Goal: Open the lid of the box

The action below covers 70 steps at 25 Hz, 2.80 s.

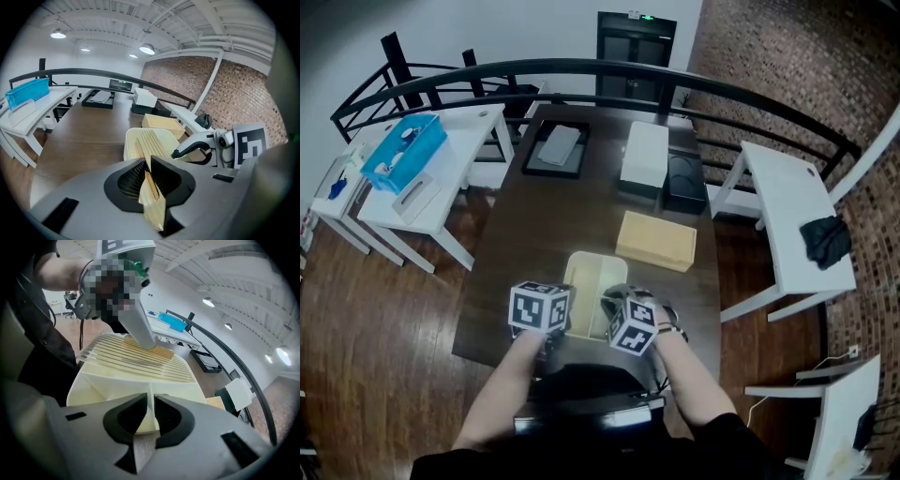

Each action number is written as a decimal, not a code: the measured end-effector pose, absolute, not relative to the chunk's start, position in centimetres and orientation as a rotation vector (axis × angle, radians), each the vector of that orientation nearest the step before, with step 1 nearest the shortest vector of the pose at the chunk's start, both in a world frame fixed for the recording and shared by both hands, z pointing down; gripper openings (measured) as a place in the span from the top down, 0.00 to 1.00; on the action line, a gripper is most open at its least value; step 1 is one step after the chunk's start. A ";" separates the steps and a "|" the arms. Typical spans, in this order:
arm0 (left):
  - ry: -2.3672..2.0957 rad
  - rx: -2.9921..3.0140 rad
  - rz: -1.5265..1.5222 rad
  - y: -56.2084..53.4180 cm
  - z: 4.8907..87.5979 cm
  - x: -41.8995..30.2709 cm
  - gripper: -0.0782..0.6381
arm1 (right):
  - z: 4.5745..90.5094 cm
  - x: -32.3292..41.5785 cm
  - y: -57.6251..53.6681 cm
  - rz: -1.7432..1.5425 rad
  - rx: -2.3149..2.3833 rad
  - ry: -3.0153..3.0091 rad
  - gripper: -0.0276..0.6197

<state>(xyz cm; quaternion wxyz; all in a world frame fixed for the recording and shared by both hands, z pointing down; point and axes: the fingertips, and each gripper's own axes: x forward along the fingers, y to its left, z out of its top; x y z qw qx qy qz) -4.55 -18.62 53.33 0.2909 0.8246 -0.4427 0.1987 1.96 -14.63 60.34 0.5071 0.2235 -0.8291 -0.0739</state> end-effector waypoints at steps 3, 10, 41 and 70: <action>-1.207 2.193 0.495 -18.4 52.5 -5.0 0.86 | 60.2 2.0 -14.6 -0.188 0.551 -1.998 0.88; -1.299 2.249 0.450 -18.5 49.8 -7.3 0.89 | 57.9 1.0 -14.6 -0.211 0.576 -2.025 0.88; -1.466 2.149 0.674 -18.7 66.6 -22.5 0.79 | 60.3 2.2 -15.0 -0.109 0.710 -1.934 0.84; -1.626 2.429 -0.372 -12.9 43.4 -25.0 0.78 | 45.2 25.4 -10.9 0.499 2.170 -2.346 0.95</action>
